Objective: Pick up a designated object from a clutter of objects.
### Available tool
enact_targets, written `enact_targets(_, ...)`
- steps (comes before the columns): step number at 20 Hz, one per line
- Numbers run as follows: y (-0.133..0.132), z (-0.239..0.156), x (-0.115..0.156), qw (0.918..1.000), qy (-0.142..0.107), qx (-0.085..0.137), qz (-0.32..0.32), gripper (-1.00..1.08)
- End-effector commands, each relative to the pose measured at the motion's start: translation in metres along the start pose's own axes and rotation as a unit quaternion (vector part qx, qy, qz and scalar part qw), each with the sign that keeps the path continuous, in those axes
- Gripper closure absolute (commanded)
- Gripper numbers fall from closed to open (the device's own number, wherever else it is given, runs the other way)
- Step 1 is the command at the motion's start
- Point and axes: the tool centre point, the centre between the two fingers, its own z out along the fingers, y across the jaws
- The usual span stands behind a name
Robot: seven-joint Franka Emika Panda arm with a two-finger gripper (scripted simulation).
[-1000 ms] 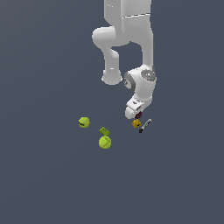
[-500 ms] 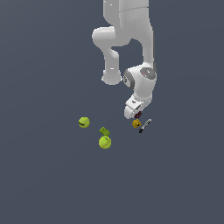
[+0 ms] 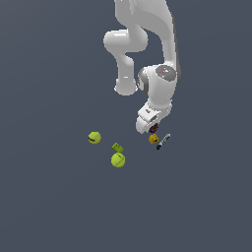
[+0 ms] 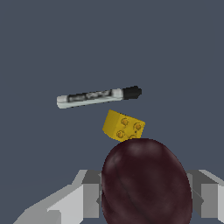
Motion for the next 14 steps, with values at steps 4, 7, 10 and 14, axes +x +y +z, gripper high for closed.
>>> enact_targets(4, 0.032, -0.046, 0.011, 1.0, 0.001, 0.001, -0.001, 1.08)
enact_targets(7, 0.05, -0.071, 0.017, 1.0, 0.001, 0.001, -0.001, 1.08)
enact_targets(10, 0.068, -0.096, 0.023, 1.0, 0.001, 0.001, -0.001, 1.08)
enact_targets(14, 0.094, -0.13, 0.032, 1.0, 0.001, 0.001, -0.001, 1.08)
